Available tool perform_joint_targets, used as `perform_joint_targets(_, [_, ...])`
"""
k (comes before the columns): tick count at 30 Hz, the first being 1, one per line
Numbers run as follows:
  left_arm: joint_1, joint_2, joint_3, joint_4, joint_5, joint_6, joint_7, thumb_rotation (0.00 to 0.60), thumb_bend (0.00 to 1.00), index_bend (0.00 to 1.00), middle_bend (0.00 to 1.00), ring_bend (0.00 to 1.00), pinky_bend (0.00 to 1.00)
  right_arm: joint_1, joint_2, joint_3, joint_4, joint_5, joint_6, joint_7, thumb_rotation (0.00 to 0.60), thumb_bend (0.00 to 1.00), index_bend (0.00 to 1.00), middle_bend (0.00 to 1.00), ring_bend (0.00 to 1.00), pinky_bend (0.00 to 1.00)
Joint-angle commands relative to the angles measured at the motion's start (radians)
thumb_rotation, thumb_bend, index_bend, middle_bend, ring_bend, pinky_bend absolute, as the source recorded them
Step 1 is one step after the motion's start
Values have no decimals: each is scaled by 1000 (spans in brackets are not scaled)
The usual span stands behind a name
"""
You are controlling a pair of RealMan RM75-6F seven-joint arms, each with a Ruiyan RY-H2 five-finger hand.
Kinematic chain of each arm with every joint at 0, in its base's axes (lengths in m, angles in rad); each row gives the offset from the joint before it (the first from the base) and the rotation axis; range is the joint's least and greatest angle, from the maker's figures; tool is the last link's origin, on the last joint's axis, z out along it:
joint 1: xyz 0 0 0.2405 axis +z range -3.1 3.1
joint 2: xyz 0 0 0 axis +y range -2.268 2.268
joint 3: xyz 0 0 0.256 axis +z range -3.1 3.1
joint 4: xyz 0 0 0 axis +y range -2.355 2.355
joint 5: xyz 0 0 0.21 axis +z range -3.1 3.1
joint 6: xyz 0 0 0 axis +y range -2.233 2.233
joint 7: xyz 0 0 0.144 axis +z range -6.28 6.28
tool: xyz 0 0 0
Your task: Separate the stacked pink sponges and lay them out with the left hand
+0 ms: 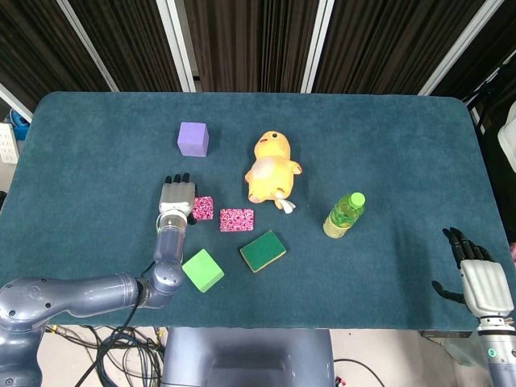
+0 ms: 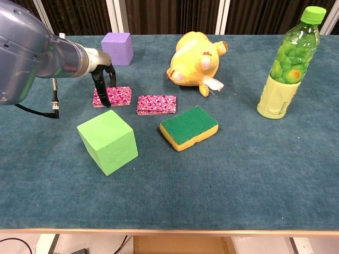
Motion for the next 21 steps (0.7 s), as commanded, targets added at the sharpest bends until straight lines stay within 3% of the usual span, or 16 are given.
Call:
perform_joint_targets(1, [0,-1,-2,1,0,1,3,600,210,443,121,0,0,0,0,0,0,0,1,0,600,186,4,76,160,217])
perform_joint_targets(21, [13,10,-15,-5,3,-17,-2,600,244,467,140,0,0,0,2,-2,-3,0,-2,1,600,187,4,76,160,217])
